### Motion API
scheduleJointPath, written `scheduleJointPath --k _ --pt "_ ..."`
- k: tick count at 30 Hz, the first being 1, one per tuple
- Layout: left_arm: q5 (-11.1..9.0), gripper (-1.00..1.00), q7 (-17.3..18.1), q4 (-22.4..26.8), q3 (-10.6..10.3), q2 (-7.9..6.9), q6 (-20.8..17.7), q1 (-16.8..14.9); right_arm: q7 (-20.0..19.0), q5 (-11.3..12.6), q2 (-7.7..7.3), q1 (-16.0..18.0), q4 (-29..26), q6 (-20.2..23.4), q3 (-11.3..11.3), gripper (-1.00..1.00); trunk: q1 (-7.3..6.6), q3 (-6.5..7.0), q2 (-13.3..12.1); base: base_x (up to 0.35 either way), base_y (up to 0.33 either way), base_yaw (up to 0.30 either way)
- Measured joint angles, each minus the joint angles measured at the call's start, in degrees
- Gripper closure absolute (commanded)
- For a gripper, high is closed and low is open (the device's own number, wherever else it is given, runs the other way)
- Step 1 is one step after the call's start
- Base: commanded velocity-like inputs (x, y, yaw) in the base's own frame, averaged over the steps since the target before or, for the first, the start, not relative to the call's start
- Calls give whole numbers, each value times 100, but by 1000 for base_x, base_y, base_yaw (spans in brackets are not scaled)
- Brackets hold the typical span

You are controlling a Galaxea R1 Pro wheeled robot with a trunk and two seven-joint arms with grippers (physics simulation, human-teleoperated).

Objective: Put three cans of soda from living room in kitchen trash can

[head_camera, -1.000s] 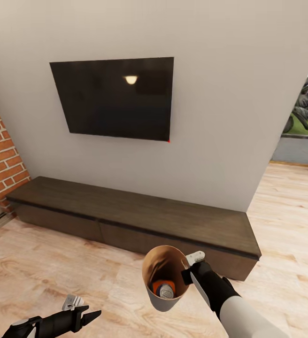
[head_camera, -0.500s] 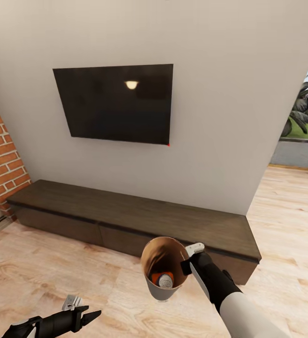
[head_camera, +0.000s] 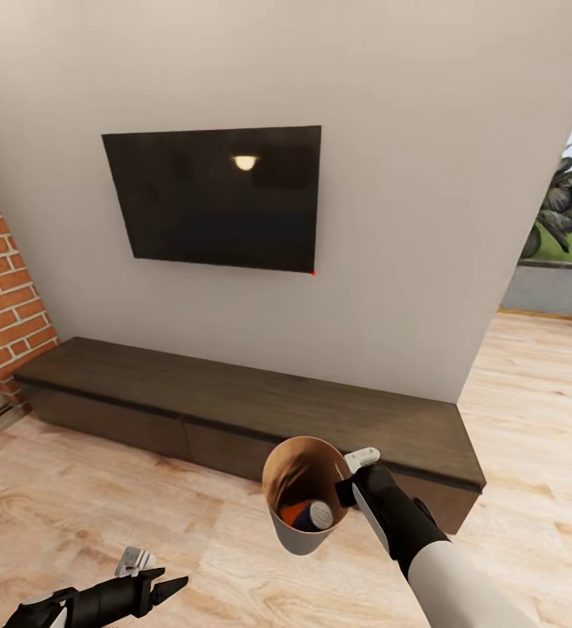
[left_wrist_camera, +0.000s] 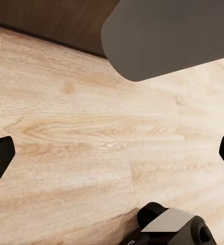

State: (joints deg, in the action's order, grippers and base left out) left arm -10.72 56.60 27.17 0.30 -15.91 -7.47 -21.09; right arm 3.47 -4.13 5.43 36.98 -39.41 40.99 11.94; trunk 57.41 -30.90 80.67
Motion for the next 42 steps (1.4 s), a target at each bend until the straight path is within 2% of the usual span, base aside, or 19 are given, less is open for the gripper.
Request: scheduleJointPath --k 42 --pt "0 -100 -1 0 2 0 0 2 0 0 0 0 18 0 19 100 0 1 0 0 0 277"
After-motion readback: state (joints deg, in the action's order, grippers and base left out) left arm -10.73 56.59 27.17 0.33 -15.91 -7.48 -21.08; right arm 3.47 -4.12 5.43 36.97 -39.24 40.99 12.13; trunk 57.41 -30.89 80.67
